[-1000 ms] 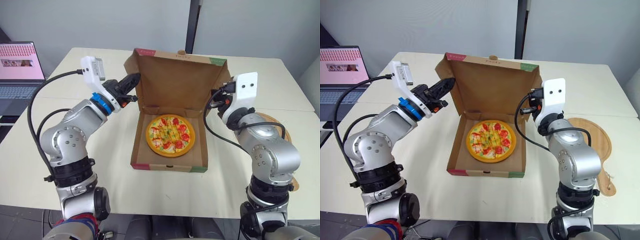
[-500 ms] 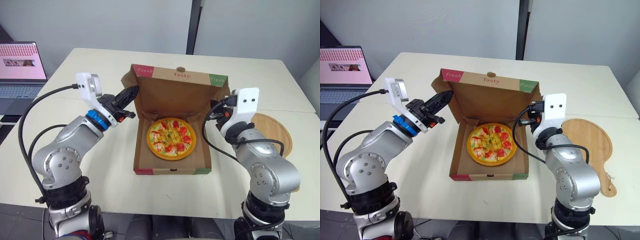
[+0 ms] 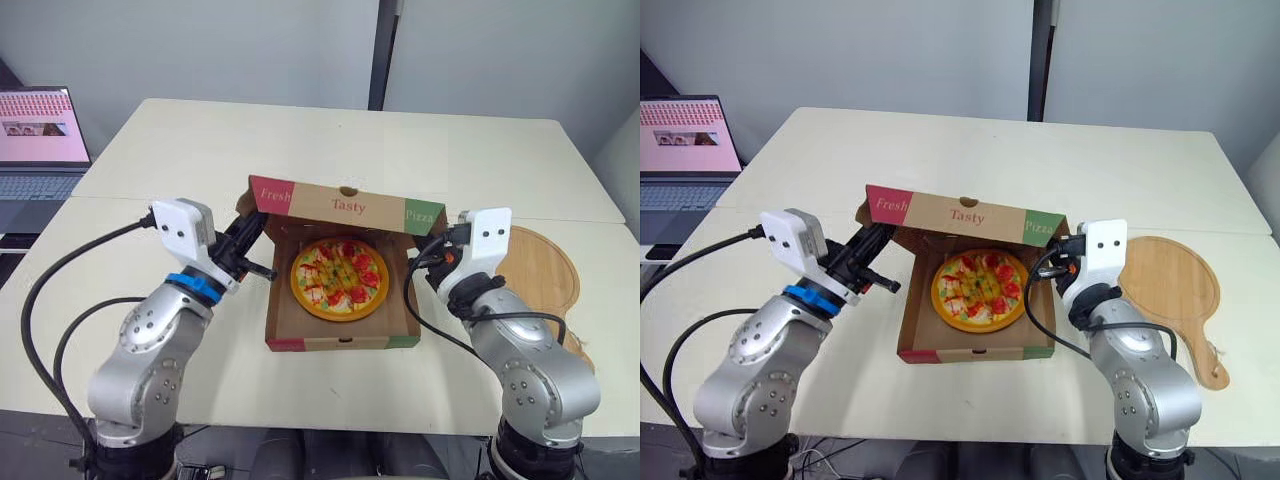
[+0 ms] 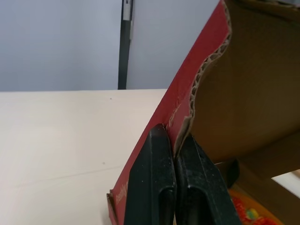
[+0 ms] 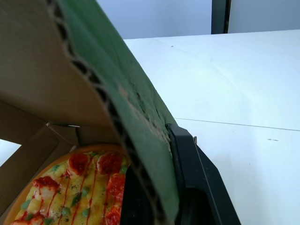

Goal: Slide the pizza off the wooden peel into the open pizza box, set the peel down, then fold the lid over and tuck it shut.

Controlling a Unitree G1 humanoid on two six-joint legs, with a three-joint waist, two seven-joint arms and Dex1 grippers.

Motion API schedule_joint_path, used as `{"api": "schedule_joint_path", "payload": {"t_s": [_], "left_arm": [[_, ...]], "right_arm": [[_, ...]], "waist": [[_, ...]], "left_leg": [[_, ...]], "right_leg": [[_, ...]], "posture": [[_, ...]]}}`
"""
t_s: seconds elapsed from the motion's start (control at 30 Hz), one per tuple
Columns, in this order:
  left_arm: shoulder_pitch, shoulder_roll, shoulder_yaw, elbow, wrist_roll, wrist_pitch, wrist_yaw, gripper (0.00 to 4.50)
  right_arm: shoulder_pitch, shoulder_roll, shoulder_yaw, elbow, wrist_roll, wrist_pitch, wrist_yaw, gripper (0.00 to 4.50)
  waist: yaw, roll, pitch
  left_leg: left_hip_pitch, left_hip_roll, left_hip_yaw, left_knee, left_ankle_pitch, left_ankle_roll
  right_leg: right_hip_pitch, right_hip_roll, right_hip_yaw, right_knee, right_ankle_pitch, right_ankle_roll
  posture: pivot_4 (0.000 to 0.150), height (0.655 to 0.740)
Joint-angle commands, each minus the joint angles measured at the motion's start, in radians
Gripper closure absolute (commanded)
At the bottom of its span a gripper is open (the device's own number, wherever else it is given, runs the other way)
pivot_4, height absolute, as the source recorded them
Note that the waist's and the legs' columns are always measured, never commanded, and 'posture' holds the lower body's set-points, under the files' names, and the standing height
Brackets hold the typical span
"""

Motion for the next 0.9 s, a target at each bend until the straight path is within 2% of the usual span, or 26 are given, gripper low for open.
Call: {"api": "schedule_joint_path", "payload": {"t_s": [0.03,0.23,0.5,0.53,0.6,0.73,0.9], "left_arm": [[0.047,-0.031,-0.06,-0.076,0.059,-0.093,0.011,4.5],[0.115,-0.088,-0.104,-0.085,0.12,-0.147,0.059,4.5],[0.149,-0.103,-0.118,-0.08,0.173,-0.188,0.075,4.5],[0.153,-0.104,-0.123,-0.082,0.179,-0.192,0.078,4.5],[0.155,-0.108,-0.133,-0.086,0.19,-0.194,0.086,4.5],[0.153,-0.118,-0.147,-0.092,0.21,-0.195,0.095,4.5],[0.135,-0.121,-0.136,-0.079,0.21,-0.195,0.096,4.5]], "right_arm": [[0.032,0.008,0.051,0.009,0.037,-0.042,0.032,4.49],[0.077,0.0,0.068,0.038,0.051,-0.087,0.042,4.49],[0.1,-0.017,0.065,0.043,0.077,-0.081,0.052,4.49],[0.104,-0.019,0.057,0.043,0.084,-0.08,0.052,4.07],[0.109,-0.03,0.038,0.041,0.099,-0.08,0.054,3.57],[0.123,-0.068,-0.009,0.033,0.135,-0.081,0.078,2.12],[0.17,-0.162,-0.109,0.02,0.23,-0.058,0.157,0.35]], "waist": [[0.0,0.0,0.0],[-0.001,0.0,-0.002],[-0.003,0.0,-0.003],[-0.003,0.0,-0.003],[-0.002,0.0,-0.003],[-0.001,-0.001,-0.004],[0.001,0.0,-0.003]], "left_leg": [[0.0,0.0,0.0,0.0,0.0,0.0],[0.0,0.001,0.0,0.0,0.0,0.0],[0.0,0.001,0.0,0.0,0.0,0.0],[0.0,0.002,0.0,0.0,0.0,0.0],[0.0,0.002,0.0,0.0,0.0,0.0],[0.0,0.001,0.0,0.0,0.0,0.0],[-0.001,0.001,0.001,0.0,0.0,0.0]], "right_leg": [[0.0,0.0,0.0,0.0,0.0,0.0],[0.0,0.001,0.0,0.0,0.0,0.0],[0.0,0.002,0.0,0.0,0.0,0.0],[0.0,0.002,0.0,0.0,0.0,0.0],[0.0,0.002,0.0,0.0,0.0,0.0],[0.001,0.002,0.0,-0.001,0.0,0.0],[0.001,0.002,0.0,-0.001,0.0,0.0]], "posture": [[0.15,0.74],[0.15,0.74],[0.15,0.74],[0.15,0.74],[0.15,0.74],[0.15,0.74],[0.15,0.74]]}}
